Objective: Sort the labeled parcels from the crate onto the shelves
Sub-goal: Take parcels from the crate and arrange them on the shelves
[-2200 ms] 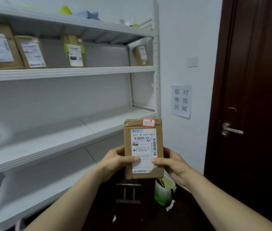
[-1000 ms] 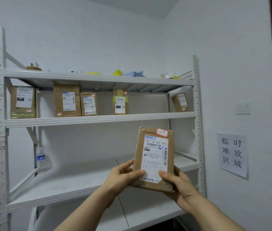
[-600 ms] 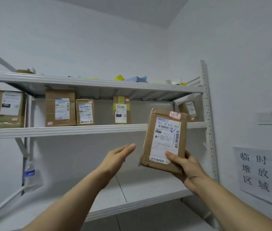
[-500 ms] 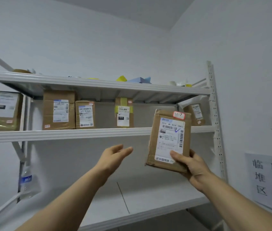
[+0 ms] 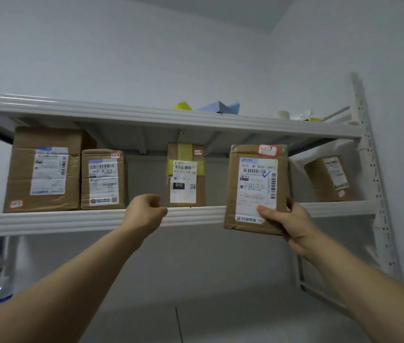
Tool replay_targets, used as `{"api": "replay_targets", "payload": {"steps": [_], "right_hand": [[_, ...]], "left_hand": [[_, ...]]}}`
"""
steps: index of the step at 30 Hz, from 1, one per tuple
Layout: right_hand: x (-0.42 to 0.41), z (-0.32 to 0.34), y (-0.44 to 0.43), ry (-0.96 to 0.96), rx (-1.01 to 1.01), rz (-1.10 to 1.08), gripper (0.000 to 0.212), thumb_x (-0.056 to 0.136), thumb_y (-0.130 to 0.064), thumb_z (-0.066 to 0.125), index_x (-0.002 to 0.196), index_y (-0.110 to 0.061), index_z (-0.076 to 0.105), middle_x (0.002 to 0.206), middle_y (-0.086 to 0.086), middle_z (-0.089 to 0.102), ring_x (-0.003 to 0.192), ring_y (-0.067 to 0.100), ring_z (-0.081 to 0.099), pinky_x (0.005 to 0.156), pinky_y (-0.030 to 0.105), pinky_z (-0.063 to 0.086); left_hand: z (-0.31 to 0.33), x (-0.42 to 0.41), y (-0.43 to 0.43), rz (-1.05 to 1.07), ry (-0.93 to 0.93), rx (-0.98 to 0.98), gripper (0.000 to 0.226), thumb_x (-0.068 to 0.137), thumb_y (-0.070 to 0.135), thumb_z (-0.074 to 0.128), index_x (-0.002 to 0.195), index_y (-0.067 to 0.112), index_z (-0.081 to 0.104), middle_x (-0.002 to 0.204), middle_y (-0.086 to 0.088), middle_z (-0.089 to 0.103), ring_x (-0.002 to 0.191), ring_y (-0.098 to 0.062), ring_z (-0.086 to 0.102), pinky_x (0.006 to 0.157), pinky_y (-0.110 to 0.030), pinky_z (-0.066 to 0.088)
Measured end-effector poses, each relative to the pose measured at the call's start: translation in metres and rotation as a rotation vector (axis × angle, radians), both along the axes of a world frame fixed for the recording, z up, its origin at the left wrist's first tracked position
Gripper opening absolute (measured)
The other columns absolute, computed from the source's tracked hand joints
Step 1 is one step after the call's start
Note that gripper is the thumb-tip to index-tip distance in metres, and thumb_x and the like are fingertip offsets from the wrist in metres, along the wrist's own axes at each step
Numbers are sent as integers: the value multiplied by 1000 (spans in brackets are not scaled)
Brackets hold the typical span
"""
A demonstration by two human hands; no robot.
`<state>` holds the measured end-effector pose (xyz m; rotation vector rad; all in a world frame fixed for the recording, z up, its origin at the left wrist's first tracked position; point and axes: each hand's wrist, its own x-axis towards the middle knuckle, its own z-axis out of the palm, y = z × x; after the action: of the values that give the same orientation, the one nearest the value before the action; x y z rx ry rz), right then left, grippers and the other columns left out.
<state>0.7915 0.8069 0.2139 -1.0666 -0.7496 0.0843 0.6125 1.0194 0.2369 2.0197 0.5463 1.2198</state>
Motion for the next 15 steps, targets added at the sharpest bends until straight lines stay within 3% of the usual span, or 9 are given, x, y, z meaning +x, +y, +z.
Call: {"api": "replay_targets", "payload": {"steps": [4, 6, 11, 13, 15], "right_hand": [[55, 37, 24, -79, 12, 68, 52, 74, 2, 70, 121, -10, 52, 111, 12, 67, 96, 24, 66, 87, 37, 51], [84, 54, 36, -97, -7, 112, 57, 74, 1, 70, 127, -8, 50, 113, 12, 67, 98, 25, 66, 86, 37, 51], [141, 76, 68, -205, -134, 130, 75, 68, -4, 77, 135, -8, 43, 109, 7, 68, 94, 21, 67, 85, 36, 53], [155, 79, 81, -228, -187, 124, 76, 72, -4, 77, 137, -9, 38, 106, 4, 67, 90, 19, 67, 77, 32, 55], [165, 81, 91, -235, -247, 132, 75, 73, -5, 77, 136, -9, 36, 106, 4, 66, 87, 17, 66, 64, 27, 55]], "left_hand": [[21, 38, 16, 101, -47, 9, 46, 91, 2, 57, 135, 5, 49, 129, -12, 56, 112, -24, 53, 91, -31, 41], [28, 56, 25, 155, -73, 12, 46, 90, 0, 56, 135, 6, 50, 129, -12, 56, 108, -22, 53, 89, -31, 43], [38, 90, 39, 281, -74, 10, 55, 88, -1, 57, 140, 9, 44, 139, -11, 50, 126, -26, 48, 106, -40, 40], [40, 101, 46, 308, -65, -11, 53, 87, 0, 58, 138, 8, 45, 137, -11, 51, 127, -27, 46, 107, -41, 39], [42, 109, 51, 315, -39, -34, 37, 86, 2, 60, 123, 5, 56, 121, -12, 58, 118, -28, 51, 101, -39, 42]]}}
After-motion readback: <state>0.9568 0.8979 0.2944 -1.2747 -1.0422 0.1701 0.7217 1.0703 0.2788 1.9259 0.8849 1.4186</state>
